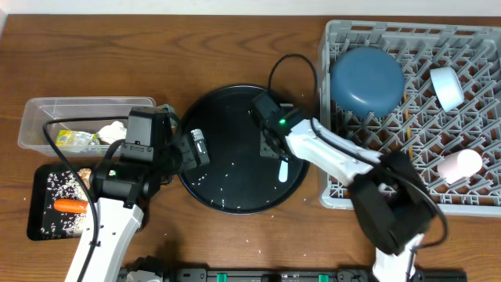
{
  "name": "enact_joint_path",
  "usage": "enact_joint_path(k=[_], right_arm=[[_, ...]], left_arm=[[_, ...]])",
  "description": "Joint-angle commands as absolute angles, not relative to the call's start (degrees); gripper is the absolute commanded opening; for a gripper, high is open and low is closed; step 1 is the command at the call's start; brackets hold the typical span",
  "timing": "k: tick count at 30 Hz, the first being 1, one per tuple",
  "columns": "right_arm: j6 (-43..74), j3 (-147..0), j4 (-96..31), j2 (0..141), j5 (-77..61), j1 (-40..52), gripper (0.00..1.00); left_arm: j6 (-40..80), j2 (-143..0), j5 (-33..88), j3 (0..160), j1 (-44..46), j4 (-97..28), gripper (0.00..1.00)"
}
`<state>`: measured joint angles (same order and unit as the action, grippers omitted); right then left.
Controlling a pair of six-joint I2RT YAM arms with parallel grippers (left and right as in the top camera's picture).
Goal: Sort waste into correct bins and load items into the dishwasher rack
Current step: 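Move the right gripper back to the white plastic knife on the tray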
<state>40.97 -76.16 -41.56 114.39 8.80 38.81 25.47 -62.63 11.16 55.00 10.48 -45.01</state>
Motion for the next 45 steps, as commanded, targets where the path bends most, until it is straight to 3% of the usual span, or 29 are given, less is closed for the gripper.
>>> enact_joint_path(k=[1, 12, 25, 37, 45], right_arm=[[45.2, -75.8, -41.8, 117.5, 9.0, 38.9, 0.28], [45.0, -76.1, -41.1, 121.3, 3.0, 39.0, 0.3], [35.7, -78.4, -41.0, 107.5, -0.5, 38.5, 0.38], [39.8, -77.1, -47.2, 102.4, 5.8, 38.3, 0.16], [48.3, -74.3, -47.2, 106.0, 9.7, 38.3, 0.13]], left_arm=[[25.1, -62.9, 10.4, 55.6, 10.2, -45.2, 0.98], [25.1, -62.9, 10.4, 55.6, 10.2, -45.2, 0.98], [25.1, -62.9, 10.4, 55.6, 10.2, -45.2, 0.98], [25.1, -62.9, 10.4, 55.6, 10.2, -45.2, 0.98], [25.1, -62.9, 10.4, 55.6, 10.2, -45.2, 0.98]])
